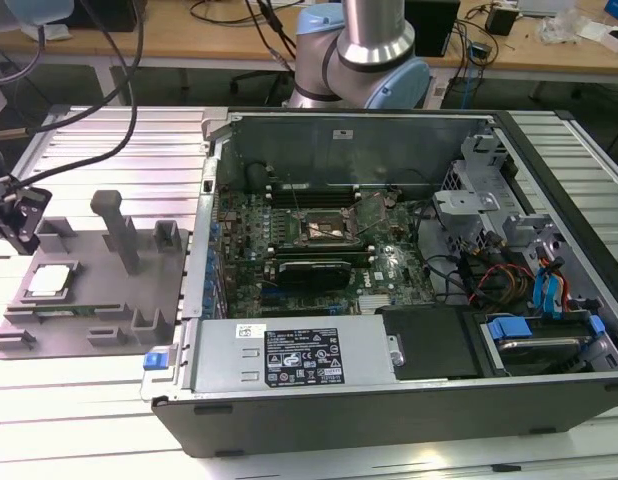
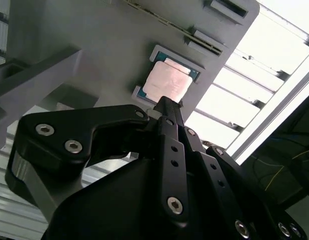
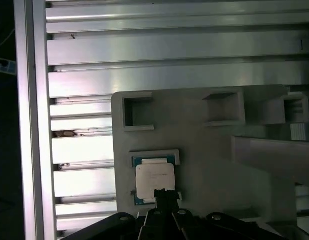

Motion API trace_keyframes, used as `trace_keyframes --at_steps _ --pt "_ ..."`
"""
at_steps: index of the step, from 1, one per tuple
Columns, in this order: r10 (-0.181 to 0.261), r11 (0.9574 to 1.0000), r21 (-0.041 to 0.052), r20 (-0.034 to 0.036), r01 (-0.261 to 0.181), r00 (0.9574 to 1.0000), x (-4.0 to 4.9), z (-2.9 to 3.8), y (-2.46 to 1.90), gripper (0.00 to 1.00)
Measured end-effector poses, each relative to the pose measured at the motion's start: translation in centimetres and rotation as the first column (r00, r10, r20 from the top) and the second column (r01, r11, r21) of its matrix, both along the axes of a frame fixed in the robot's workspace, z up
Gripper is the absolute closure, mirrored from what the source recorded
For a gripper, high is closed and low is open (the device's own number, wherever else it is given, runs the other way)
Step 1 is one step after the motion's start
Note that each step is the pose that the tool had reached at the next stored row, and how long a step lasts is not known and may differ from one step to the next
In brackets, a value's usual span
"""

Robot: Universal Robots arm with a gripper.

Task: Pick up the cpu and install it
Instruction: 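Pick up the cpu and move it towards the insertion slot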

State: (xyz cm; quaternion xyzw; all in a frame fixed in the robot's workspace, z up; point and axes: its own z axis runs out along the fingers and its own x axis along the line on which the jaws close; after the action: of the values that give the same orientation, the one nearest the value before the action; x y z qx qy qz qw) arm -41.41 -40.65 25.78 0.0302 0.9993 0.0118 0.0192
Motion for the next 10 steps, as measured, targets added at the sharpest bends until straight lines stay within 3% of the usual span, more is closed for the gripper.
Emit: trace_keyframes --at_steps 10 --pt "0.0 1.0 -0.0086 -0.0007 0.0 1.0 -0.19 -2.76 -0.05 0.89"
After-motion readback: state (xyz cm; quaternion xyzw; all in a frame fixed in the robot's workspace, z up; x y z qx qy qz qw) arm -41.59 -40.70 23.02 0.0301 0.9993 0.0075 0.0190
